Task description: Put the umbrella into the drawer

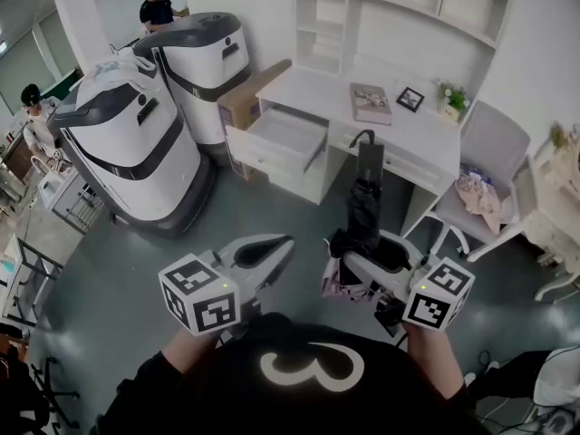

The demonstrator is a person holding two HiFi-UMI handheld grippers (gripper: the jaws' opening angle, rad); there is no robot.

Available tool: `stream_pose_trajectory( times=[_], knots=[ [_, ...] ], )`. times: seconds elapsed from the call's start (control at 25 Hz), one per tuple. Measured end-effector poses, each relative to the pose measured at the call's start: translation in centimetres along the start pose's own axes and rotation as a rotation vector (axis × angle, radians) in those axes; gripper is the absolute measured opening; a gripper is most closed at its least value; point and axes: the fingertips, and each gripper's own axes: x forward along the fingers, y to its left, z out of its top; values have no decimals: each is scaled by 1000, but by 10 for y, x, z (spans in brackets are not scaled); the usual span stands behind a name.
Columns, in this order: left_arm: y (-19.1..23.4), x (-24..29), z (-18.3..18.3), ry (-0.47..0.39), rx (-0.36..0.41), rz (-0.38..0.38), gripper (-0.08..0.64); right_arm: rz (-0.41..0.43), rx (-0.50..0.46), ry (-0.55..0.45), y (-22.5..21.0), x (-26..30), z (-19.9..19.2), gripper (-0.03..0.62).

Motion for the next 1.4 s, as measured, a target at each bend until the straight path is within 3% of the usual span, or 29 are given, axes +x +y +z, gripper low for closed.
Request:
stream_pose_trajectory(
  times=[0.12,0.32,0.76,1.0,1.4],
  knots=[
    [-1,12,-2,6,10,17,8,-8,-27,-8,-11,-8,2,229],
    [10,32,-10,14,-17,25,8,-4,9,-16,-33,-10,-3,229],
    [63,73,-5,68,-32,-27,8,-32,54,13,-85,35,-3,229],
    [136,102,11,100,-60,-47,8,-55,100,45,-135,95,4,229],
    [320,148,37,175,-152,-12,8,-80,217,141,-241,251,3,229]
  ],
)
